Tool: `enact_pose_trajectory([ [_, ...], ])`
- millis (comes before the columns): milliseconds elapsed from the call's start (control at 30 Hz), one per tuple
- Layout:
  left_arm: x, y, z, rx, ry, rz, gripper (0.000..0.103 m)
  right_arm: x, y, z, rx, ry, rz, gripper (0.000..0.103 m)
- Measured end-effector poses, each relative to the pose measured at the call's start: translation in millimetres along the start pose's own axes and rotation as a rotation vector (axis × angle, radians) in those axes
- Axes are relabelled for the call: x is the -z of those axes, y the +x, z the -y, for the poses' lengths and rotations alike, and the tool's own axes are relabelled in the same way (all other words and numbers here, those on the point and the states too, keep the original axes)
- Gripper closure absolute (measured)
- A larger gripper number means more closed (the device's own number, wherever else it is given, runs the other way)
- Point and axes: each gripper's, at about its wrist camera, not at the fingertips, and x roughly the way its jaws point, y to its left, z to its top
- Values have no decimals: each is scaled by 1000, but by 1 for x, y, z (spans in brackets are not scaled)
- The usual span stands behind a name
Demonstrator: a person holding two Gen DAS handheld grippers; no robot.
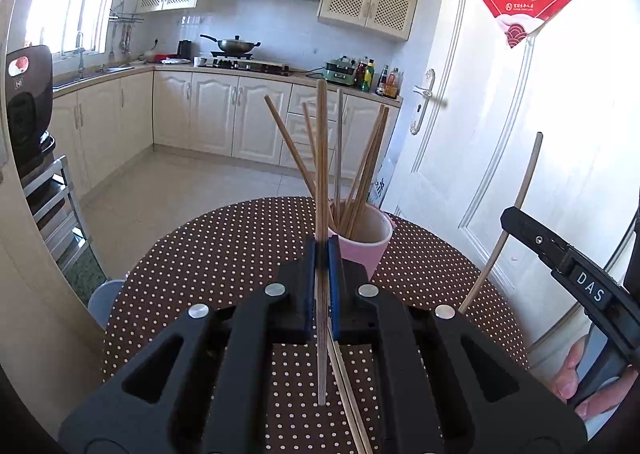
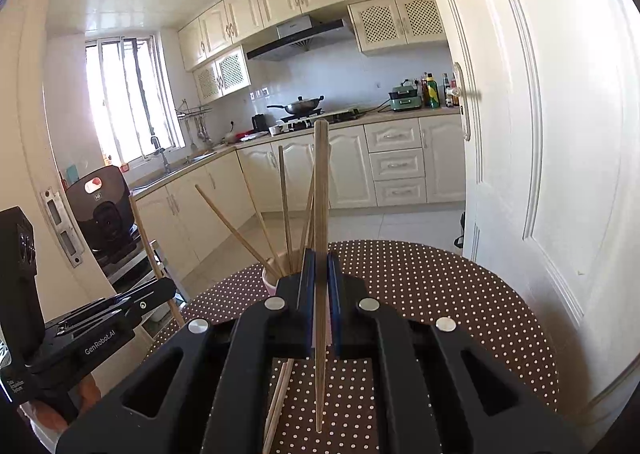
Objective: Organize utensils
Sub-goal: 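Lift both held chopsticks and carry them over the pink cup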
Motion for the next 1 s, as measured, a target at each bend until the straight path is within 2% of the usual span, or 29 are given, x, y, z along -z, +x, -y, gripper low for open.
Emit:
enact_pose_trajectory([
  [667, -50, -21, 24, 14, 15, 118, 97, -48, -13, -22, -34, -50, 143, 98],
  [1000, -84, -22, 41, 25, 35, 192, 97, -72, 4, -28, -40, -67, 174, 98],
])
